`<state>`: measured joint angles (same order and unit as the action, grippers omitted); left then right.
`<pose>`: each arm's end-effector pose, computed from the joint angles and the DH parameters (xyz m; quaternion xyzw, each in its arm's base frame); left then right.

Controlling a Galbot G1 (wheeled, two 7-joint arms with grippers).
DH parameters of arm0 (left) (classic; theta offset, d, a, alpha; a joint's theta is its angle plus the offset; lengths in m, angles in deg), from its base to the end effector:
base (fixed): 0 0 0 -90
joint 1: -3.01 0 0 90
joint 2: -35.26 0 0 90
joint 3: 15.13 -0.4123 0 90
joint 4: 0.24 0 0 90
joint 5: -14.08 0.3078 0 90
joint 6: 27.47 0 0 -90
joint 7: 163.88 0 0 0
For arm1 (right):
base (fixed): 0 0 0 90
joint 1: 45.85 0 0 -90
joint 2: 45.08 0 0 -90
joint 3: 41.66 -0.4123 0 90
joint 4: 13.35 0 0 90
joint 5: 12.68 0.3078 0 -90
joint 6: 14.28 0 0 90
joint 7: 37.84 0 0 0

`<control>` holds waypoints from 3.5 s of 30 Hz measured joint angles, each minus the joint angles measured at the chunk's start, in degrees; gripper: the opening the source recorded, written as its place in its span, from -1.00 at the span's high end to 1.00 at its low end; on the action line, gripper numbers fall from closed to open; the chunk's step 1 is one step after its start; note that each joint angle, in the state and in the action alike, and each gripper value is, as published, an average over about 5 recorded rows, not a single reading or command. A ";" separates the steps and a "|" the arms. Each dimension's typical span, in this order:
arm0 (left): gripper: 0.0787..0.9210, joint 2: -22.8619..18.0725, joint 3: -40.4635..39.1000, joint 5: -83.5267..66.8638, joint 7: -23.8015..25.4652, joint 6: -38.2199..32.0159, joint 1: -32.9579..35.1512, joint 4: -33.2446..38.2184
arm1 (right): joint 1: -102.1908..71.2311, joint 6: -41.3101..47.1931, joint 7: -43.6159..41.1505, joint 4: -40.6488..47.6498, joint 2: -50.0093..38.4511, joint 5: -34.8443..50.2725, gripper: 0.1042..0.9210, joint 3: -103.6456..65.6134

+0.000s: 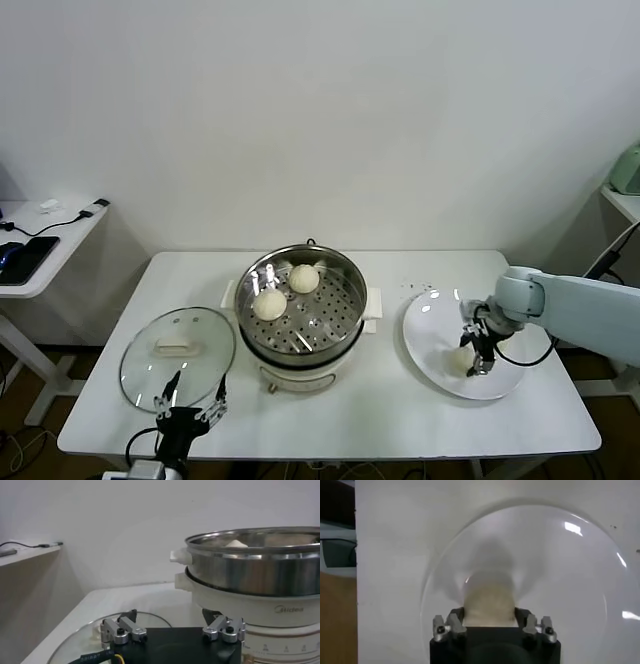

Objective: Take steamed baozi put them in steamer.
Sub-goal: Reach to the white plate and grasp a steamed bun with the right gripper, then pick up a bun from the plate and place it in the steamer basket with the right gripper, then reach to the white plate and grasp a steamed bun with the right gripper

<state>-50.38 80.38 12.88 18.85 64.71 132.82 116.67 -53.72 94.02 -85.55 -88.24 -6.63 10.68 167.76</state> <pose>0.0369 0.0470 -0.3825 -0.0023 -0.9905 -0.0443 0.1301 0.4842 -0.2248 -0.2143 0.4906 -0.5388 0.4859 0.4825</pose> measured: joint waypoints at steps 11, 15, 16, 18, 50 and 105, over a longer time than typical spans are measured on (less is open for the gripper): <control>-0.77 -0.07 -0.05 0.23 0.08 0.21 0.66 1.39 | 12.62 -2.73 -3.90 -2.75 2.14 3.15 -0.24 6.36; -0.77 0.00 -0.09 0.24 0.11 0.28 0.72 1.93 | 21.04 -5.31 -6.55 -3.13 5.32 5.28 -0.24 9.38; -0.77 0.03 -0.10 0.25 0.12 0.29 0.74 2.04 | 23.04 -6.10 -7.12 -3.23 6.34 5.79 -0.24 9.83; -0.77 0.12 -0.13 0.25 0.15 0.31 0.77 2.23 | 26.67 -7.72 -8.02 -3.57 8.60 6.82 -0.24 10.36; -0.77 -0.06 0.12 -0.13 -0.02 -0.32 0.79 1.21 | 22.70 -43.75 -9.26 0.06 43.71 -8.87 -0.24 5.50; -0.77 0.23 0.12 0.33 0.06 -0.80 1.29 0.40 | 27.30 -16.45 -9.66 2.04 1.91 2.57 -0.76 16.53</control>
<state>-50.15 80.50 13.21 18.92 63.92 134.11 117.07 -26.42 77.57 -95.21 -86.20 -4.72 13.25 184.30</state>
